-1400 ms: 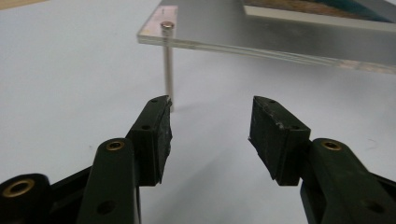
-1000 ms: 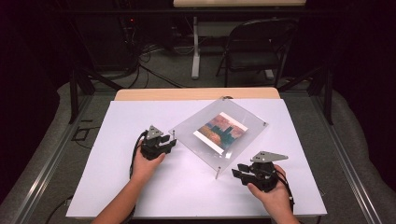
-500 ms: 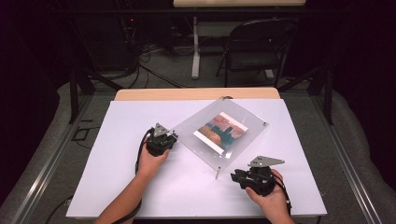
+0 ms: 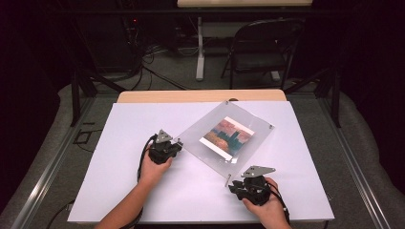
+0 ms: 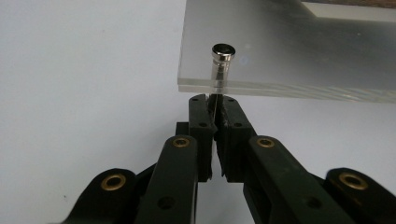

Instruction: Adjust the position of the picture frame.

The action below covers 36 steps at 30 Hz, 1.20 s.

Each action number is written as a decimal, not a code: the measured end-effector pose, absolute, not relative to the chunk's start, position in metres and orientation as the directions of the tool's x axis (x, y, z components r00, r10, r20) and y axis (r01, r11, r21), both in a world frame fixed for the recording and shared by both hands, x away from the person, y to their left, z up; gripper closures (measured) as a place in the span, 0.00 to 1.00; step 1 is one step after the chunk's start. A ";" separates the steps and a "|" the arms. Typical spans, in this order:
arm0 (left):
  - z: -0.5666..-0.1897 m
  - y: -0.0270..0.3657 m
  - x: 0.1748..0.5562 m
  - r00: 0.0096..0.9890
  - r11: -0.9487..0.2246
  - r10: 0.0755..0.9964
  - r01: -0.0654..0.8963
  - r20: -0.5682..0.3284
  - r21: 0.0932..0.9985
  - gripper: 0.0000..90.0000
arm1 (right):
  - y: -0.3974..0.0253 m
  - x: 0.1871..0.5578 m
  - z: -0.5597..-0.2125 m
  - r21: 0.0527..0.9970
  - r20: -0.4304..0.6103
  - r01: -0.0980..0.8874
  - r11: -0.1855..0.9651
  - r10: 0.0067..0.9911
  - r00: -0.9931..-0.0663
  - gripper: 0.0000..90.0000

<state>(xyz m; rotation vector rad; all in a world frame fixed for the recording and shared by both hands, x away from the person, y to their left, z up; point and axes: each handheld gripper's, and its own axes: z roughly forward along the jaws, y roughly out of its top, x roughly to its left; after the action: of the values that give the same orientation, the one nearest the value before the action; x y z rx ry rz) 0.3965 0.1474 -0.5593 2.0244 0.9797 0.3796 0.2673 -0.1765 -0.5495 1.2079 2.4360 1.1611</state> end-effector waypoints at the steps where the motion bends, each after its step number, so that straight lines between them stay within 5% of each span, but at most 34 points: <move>1: -0.560 0.147 0.394 0.654 -0.348 0.751 0.505 -0.087 0.790 0.95 | -0.176 0.268 -0.550 0.723 0.161 0.587 0.364 0.738 -0.656 0.83; 14: -0.560 0.148 0.391 0.658 -0.349 0.746 0.511 -0.097 0.786 0.95 | -0.171 0.271 -0.554 0.735 0.174 0.583 0.346 0.735 -0.655 0.95; 36: -0.549 0.166 0.361 0.680 -0.355 0.723 0.517 -0.122 0.779 0.95 | -0.183 0.280 -0.546 0.735 0.197 0.600 0.315 0.748 -0.634 0.95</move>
<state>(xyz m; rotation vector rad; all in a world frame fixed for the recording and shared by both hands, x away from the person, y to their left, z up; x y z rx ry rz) 0.3606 0.1661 -0.5494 2.0396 0.9539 0.3060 0.2800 -0.1827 -0.5459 1.2428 2.3963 1.2168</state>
